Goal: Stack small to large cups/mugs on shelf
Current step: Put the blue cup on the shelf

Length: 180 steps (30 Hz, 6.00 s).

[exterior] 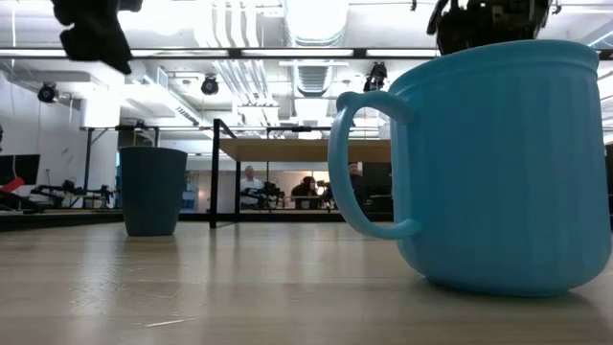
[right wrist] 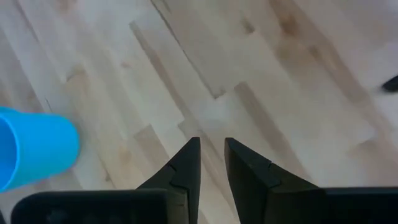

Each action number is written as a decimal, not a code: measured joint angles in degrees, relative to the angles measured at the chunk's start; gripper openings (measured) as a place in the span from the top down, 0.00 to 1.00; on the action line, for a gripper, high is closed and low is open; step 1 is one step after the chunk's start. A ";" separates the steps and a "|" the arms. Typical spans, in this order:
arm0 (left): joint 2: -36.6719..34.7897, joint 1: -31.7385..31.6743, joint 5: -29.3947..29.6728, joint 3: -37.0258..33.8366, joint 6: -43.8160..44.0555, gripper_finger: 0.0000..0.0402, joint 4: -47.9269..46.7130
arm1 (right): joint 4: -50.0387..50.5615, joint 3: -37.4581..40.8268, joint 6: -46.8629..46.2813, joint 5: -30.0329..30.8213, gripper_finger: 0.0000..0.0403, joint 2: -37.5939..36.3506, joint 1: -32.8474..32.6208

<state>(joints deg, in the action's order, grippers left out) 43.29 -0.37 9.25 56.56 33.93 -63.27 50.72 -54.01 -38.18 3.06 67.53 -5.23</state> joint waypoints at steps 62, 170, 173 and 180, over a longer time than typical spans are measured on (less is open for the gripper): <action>26.04 0.12 -13.42 -2.01 2.28 0.67 18.52 | -15.57 1.57 7.06 -6.46 0.83 6.10 -7.28; 62.11 -24.12 -6.10 69.91 -36.24 1.00 -26.78 | -11.60 -2.33 9.11 -3.66 0.83 2.21 -7.19; 63.63 -25.72 -9.03 69.85 -37.53 1.00 -26.72 | -11.56 -2.30 9.67 -1.79 0.83 2.23 -7.18; 67.28 -27.18 -11.13 69.91 -40.80 1.00 -26.75 | -11.63 -2.26 9.71 -1.41 0.83 2.25 -7.13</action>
<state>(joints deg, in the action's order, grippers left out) 110.57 -27.55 -1.88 126.48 -6.86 -90.02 39.08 -56.27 -28.47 1.65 69.77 -12.36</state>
